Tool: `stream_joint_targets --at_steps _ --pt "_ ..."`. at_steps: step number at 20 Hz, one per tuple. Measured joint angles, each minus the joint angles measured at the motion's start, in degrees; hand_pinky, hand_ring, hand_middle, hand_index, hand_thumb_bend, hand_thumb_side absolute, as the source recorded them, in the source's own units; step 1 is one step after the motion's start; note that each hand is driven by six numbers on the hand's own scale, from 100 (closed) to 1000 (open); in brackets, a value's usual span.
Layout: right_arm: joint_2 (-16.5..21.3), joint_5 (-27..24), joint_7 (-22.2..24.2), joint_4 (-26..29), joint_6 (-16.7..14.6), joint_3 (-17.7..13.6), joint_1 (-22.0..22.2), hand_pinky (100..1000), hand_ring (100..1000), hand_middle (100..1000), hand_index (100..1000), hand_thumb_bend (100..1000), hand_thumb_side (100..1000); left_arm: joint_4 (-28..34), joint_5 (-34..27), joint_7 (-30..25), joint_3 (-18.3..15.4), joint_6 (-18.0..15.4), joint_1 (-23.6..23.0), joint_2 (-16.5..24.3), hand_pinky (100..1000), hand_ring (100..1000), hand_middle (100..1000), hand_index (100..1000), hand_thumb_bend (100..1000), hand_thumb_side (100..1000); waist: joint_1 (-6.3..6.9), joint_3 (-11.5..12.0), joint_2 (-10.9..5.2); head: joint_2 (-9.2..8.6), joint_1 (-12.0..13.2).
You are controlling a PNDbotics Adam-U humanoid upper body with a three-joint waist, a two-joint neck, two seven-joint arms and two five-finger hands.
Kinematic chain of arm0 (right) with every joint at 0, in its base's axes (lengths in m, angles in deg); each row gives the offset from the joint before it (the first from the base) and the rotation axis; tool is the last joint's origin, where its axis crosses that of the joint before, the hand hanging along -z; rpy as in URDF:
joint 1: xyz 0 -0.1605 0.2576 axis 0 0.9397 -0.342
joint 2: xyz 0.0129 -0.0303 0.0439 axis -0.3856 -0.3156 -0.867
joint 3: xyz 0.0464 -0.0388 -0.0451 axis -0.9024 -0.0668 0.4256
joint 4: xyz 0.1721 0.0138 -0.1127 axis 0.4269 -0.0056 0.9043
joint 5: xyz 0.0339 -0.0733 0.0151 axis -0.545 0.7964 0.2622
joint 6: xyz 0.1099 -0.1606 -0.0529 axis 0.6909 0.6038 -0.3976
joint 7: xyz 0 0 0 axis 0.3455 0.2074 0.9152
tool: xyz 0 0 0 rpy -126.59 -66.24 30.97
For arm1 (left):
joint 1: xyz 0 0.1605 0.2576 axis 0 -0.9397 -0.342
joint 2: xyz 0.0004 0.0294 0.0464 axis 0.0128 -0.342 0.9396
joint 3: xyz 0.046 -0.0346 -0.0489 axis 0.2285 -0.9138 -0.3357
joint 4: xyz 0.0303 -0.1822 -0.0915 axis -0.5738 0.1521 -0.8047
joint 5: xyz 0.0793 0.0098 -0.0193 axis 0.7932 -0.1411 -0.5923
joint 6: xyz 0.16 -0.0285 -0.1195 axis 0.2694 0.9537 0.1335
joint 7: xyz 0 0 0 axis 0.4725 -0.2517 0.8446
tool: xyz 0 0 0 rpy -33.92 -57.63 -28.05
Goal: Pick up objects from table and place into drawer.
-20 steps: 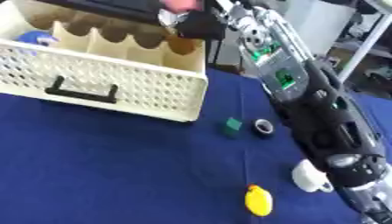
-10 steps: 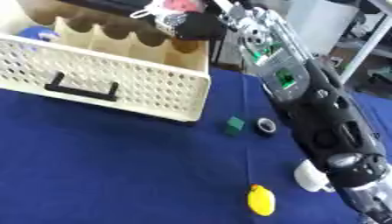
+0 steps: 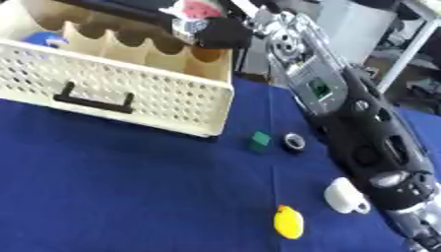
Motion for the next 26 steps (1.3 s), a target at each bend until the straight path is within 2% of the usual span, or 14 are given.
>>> stream_joint_targets --at_steps 7,11,19,22,26 --pt "-0.6 -2.3 1.3 3.5 1.5 1.8 0.2 567 718 574 803 452 726 0.0 -0.9 -0.1 -0.1 0.3 0.1 0.0 603 816 825 879 100 1000 -0.05 -0.5 -2.2 0.96 0.5" --pt "-0.6 -2.2 1.3 3.9 1.8 1.8 0.8 568 720 578 803 450 724 0.0 -1.2 -0.3 -0.1 0.5 0.2 0.0 602 816 825 879 100 1000 -0.55 -0.6 -2.43 0.97 0.5" --pt "-0.5 -3.1 -0.5 5.4 2.2 1.2 1.3 554 703 572 788 411 720 0.0 -1.4 -0.5 -0.2 0.7 0.1 0.0 603 816 824 877 100 1000 -0.52 -1.3 -2.83 1.05 0.5" --pt "1.0 -6.5 -3.0 11.0 2.9 0.1 2.8 542 695 572 776 352 754 0.0 -1.4 -0.3 -0.2 0.8 -0.3 0.0 604 815 824 877 100 1000 -0.01 -1.9 -3.48 1.56 0.6" --pt "4.5 -12.7 -10.0 23.9 6.0 -3.7 6.0 535 699 588 764 250 745 0.0 -1.4 0.2 -0.6 0.7 -0.7 0.0 605 815 824 877 100 1000 0.94 -2.7 -3.65 2.35 0.8"
